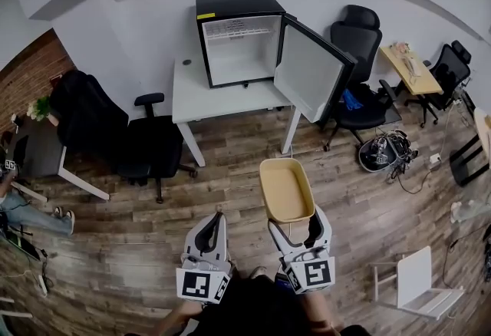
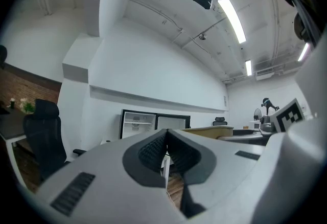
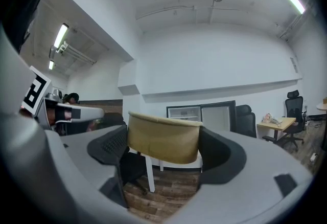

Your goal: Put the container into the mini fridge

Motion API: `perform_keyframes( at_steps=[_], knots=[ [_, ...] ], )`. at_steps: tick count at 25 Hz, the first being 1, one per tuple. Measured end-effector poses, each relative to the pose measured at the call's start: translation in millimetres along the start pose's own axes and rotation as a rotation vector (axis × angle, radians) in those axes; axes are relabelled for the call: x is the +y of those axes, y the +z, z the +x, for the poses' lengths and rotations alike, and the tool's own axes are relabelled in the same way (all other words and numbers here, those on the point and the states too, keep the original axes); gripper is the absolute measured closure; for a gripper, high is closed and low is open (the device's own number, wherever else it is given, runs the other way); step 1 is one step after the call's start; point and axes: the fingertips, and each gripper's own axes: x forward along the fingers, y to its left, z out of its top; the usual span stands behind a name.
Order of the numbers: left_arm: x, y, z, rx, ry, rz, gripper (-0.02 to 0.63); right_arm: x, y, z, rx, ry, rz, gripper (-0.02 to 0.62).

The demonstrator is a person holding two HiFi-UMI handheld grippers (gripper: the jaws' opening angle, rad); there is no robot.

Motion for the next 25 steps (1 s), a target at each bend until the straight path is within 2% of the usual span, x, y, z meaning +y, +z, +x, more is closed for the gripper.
perform_keyframes(
  at_steps=[7, 17, 25],
  knots=[
    [36, -12, 45, 0.02, 0.034, -0.025, 0.598, -15, -4, 52, 0.014, -0.001, 0.003, 0.141],
    [133, -7, 164, -0.017, -0.009, -0.047, 0.598, -28, 3, 194, 0.017, -0.041, -0.006, 0.141],
    [209, -18, 233, 0.028, -0.052, -0.058, 0.598, -30, 15, 300, -0.002, -0.078, -0.004, 0.141]
  ],
)
